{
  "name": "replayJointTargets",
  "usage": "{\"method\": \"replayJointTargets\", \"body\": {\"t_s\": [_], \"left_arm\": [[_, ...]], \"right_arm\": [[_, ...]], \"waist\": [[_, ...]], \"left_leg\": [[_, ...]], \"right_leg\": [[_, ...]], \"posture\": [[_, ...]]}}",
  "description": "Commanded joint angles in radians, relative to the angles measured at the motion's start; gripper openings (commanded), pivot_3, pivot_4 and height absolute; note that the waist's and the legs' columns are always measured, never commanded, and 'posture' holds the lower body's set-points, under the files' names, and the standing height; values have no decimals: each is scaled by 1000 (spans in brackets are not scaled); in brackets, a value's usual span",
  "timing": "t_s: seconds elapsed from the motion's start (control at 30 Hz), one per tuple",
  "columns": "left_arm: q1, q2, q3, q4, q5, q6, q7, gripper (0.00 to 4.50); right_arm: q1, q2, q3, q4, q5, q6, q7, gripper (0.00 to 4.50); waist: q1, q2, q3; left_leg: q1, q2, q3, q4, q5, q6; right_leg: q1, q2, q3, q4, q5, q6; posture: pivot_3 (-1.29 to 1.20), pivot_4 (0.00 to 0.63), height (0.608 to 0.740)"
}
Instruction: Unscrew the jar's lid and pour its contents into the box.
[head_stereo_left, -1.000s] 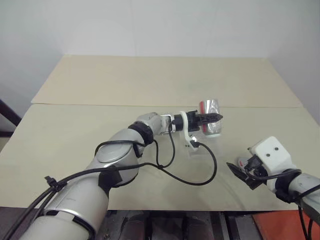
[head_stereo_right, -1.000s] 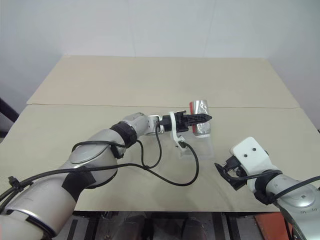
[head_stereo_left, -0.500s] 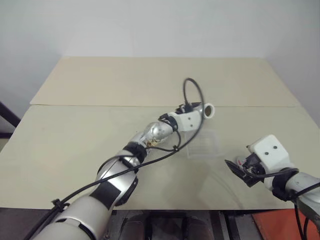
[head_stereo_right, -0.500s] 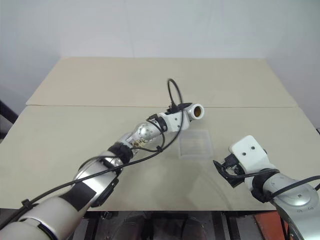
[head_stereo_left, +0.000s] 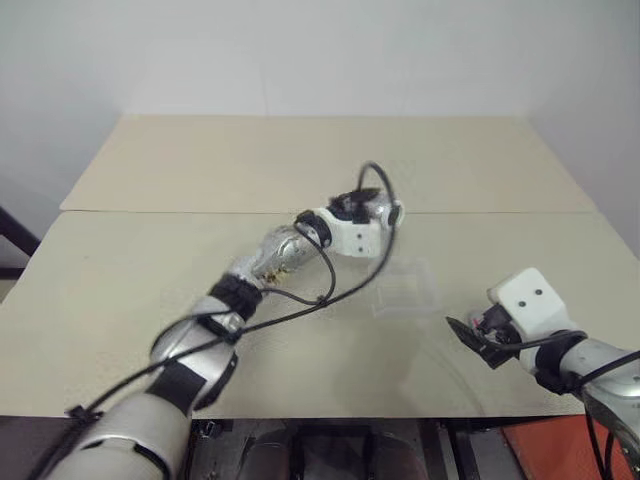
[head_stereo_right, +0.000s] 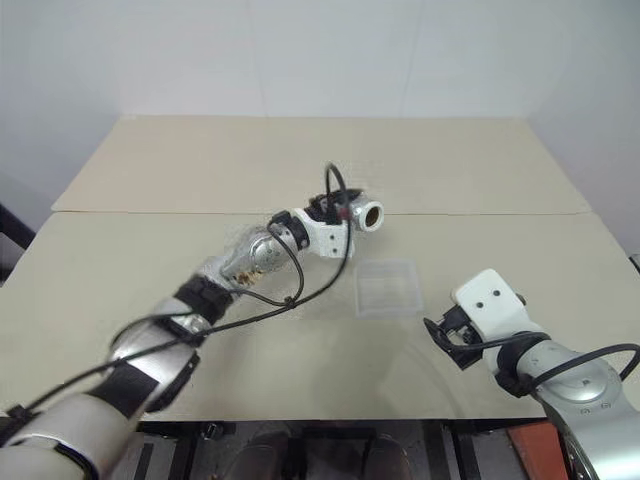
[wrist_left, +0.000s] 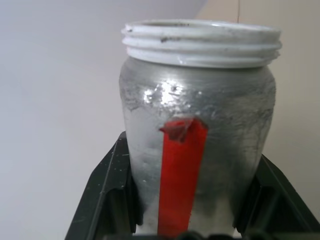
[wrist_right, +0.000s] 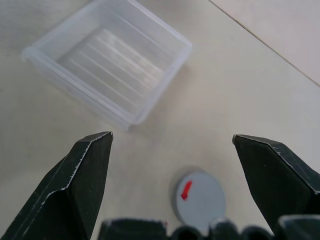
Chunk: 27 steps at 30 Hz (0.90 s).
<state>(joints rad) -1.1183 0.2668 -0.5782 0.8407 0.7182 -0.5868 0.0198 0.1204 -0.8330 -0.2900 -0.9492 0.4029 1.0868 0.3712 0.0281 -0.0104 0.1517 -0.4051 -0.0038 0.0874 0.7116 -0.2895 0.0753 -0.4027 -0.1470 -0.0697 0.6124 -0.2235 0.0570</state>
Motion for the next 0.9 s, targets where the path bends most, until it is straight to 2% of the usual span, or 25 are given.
{"method": "replayJointTargets", "body": {"t_s": [0.03,0.07,0.17,0.27,0.37,0.53,0.73,0.9], "left_arm": [[-109,-13,-134,81,228,-60,309,1958],[-142,-13,-198,103,319,-34,410,1958],[-196,-35,-301,168,439,-35,592,1958],[-235,-76,-406,231,555,25,737,1958],[-264,-119,-467,300,610,73,823,1958],[-310,-164,-491,384,621,112,854,1958],[-327,-171,-506,418,621,132,870,1958],[-310,-164,-456,424,546,72,816,1958]], "right_arm": [[3,-2,-4,-22,-28,-33,-1,4458],[3,2,-8,-26,-27,-32,-3,4458],[-1,6,-19,-36,-24,-24,-2,4458],[5,12,-24,-42,-24,-18,-5,4458],[17,23,-28,-62,-20,-9,-7,4458],[33,40,-45,-82,-14,-4,-2,4458],[28,50,-51,-86,-5,2,4,4458],[19,45,-33,-78,-9,-2,4,4458]], "waist": [[10,0,0],[14,0,0],[14,0,0],[13,0,0],[13,-1,0],[11,-1,0],[10,-1,0],[11,-1,0]], "left_leg": [[-1,0,0,0,-1,1],[-1,0,0,0,-1,1],[-3,-1,0,0,-2,3],[-5,-1,1,0,-2,3],[-4,-1,1,0,-2,3],[-5,0,0,0,-2,3],[-4,0,1,0,-1,3],[-5,0,1,0,-1,2]], "right_leg": [[0,0,0,0,0,0],[0,0,0,0,0,1],[-1,0,0,-2,1,2],[-2,0,0,-2,0,3],[-2,0,-1,-2,0,3],[-3,0,-1,-1,0,3],[-3,0,0,-1,0,3],[-3,0,0,-1,0,3]], "posture": [[0,150,740],[0,150,740],[0,150,740],[0,150,740],[0,150,740],[0,150,740],[0,150,740],[0,150,740]]}}
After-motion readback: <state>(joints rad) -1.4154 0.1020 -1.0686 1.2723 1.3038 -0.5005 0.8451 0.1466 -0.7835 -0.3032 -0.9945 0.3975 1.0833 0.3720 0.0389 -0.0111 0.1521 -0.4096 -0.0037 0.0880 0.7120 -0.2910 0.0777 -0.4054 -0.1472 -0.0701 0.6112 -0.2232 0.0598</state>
